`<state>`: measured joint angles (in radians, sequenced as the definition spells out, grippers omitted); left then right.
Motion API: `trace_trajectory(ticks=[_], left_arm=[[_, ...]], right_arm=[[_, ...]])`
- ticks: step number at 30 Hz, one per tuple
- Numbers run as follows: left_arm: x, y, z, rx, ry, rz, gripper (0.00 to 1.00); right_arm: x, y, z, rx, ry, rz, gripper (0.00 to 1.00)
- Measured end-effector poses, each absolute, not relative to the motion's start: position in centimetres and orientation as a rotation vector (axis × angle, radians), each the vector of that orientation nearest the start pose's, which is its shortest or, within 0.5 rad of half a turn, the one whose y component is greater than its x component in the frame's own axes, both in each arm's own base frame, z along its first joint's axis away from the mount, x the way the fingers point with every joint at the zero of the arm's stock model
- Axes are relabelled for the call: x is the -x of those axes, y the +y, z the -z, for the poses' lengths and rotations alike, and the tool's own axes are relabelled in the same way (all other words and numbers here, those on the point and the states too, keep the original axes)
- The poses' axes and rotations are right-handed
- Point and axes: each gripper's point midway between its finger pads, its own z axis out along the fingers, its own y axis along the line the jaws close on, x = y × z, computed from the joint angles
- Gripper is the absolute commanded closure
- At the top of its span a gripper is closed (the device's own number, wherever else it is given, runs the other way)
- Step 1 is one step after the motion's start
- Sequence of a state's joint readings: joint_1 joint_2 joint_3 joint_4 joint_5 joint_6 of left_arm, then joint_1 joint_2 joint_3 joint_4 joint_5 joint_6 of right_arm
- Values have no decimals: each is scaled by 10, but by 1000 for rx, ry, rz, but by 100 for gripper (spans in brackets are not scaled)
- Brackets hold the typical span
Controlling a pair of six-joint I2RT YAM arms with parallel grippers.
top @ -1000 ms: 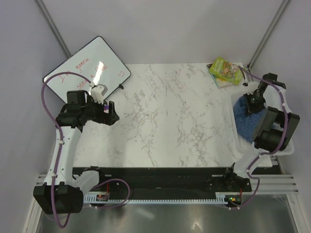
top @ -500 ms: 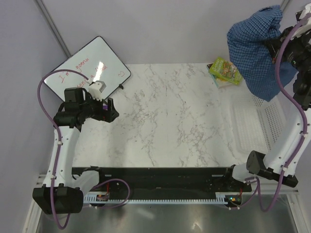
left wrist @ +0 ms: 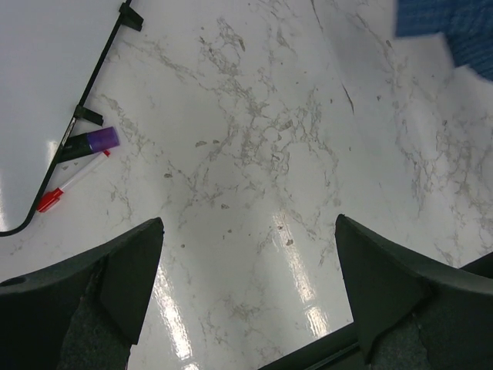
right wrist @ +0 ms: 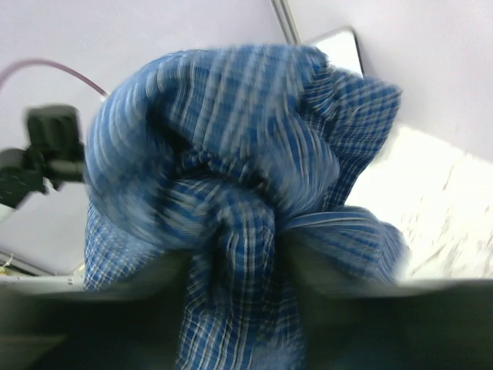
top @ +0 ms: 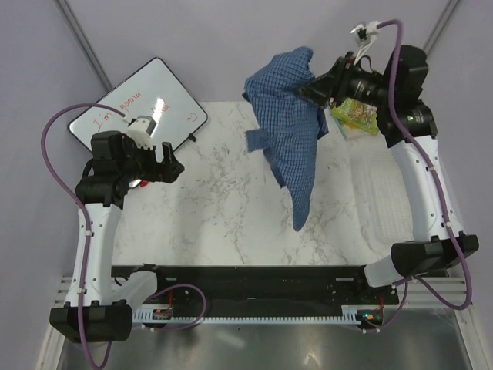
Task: Fold and stack the long sleeve shirts
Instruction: Move the shirt to the center of the board
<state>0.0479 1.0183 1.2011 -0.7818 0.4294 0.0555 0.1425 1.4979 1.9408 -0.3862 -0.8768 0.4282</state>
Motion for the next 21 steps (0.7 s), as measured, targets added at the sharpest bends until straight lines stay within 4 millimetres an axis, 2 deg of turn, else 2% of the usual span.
trace_trajectory(ticks=[1, 2, 3, 5, 6, 9, 10, 12, 17, 19, 21], left_arm=[[-285, -58, -275, -254, 2120, 406, 1], [-285, -59, -275, -257, 2120, 412, 1], [-284, -60, -275, -263, 2121, 421, 1], [-283, -62, -271, -298, 2121, 428, 0], [-282, -64, -266, -327, 2120, 435, 0], [-271, -68, -238, -415, 2155, 462, 1], [-268, -70, -229, -435, 2170, 477, 1], [-262, -74, -205, -466, 2221, 519, 5], [-259, -82, -163, -451, 2334, 629, 6], [-259, -83, -151, -413, 2361, 654, 5], [-259, -82, -147, -365, 2368, 669, 4]], right_arm=[[-353, 199, -484, 499, 1614, -1118, 2], [-355, 199, -449, 484, 1693, -1133, 2], [-358, 193, -432, 453, 1741, -1135, 2], [-365, 169, -372, 385, 1878, -1099, 2], [-367, 150, -342, 327, 1951, -1066, 2], [-369, 106, -277, 211, 2106, -937, 2], [-367, 102, -263, 212, 2147, -895, 3], [-359, 119, -248, 323, 2188, -837, 5], [-334, 206, -228, 747, 2177, -766, 12], [-335, 236, -214, 896, 2165, -705, 21], [-339, 262, -199, 1021, 2154, -629, 24]])
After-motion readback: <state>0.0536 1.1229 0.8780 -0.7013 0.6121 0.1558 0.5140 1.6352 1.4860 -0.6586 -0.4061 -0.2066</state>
